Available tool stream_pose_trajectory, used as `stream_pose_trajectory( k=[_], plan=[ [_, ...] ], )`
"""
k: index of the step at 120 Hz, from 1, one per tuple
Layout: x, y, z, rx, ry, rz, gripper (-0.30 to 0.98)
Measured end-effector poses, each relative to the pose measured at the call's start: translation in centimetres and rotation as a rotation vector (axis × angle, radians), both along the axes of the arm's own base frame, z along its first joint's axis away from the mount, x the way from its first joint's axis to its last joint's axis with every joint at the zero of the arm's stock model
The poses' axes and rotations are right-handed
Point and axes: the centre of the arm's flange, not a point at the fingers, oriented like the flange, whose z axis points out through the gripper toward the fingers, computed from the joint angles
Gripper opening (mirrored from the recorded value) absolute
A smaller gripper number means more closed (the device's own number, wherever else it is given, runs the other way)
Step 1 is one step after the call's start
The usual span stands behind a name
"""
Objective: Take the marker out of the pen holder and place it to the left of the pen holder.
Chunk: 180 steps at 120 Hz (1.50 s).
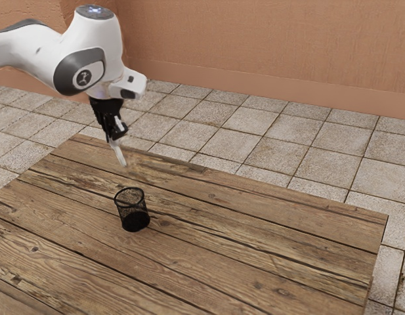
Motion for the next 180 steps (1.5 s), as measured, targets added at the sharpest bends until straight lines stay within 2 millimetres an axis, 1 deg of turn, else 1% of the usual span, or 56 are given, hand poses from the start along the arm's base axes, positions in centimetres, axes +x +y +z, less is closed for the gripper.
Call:
stream_pose_trajectory(
  k=[5,13,21,27,31,34,38,46,54,76,92,106,122,125,129,147,153,157,161,166,176,180],
  plan=[
    [-0.7,2.0,-0.1,0.012,0.036,0.048,-0.09],
    [-1.4,6.9,-2.1,0.026,0.133,0.159,-0.09],
    [-2.4,11.3,-4.6,0.036,0.24,0.261,-0.09],
    [-3.1,14.3,-7.1,0.038,0.327,0.33,-0.09],
    [-3.6,16.0,-9.0,0.037,0.386,0.37,-0.09],
    [-3.8,16.9,-10.4,0.038,0.429,0.391,-0.09],
    [-3.8,16.9,-12.1,0.043,0.478,0.395,-0.08],
    [-3.2,15.3,-15.1,0.062,0.564,0.372,-0.08],
    [-3.2,15.2,-17.0,0.073,0.632,0.38,-0.08],
    [-4.5,17.6,-20.1,0.071,0.765,0.443,-0.08],
    [-5.4,19.3,-22.2,0.057,0.827,0.48,-0.08],
    [-5.7,20.1,-23.5,0.045,0.845,0.487,-0.08],
    [-5.5,20.3,-24.3,0.031,0.836,0.478,-0.07],
    [-5.5,20.3,-24.4,0.027,0.833,0.475,-0.05],
    [-5.4,20.3,-24.4,0.023,0.828,0.473,0.0],
    [-5.2,20.2,-24.4,0.005,0.811,0.464,0.31],
    [-5.0,20.1,-23.9,0.001,0.797,0.46,0.39],
    [-4.8,19.9,-22.9,-0.005,0.774,0.454,0.43],
    [-4.4,19.4,-21.2,-0.011,0.733,0.443,0.47],
    [-3.9,18.3,-18.2,-0.019,0.661,0.419,0.51],
    [-3.0,14.3,-10.9,-0.043,0.477,0.336,0.57],
    [-2.9,12.6,-8.3,-0.056,0.409,0.3,0.58]
  ],
)
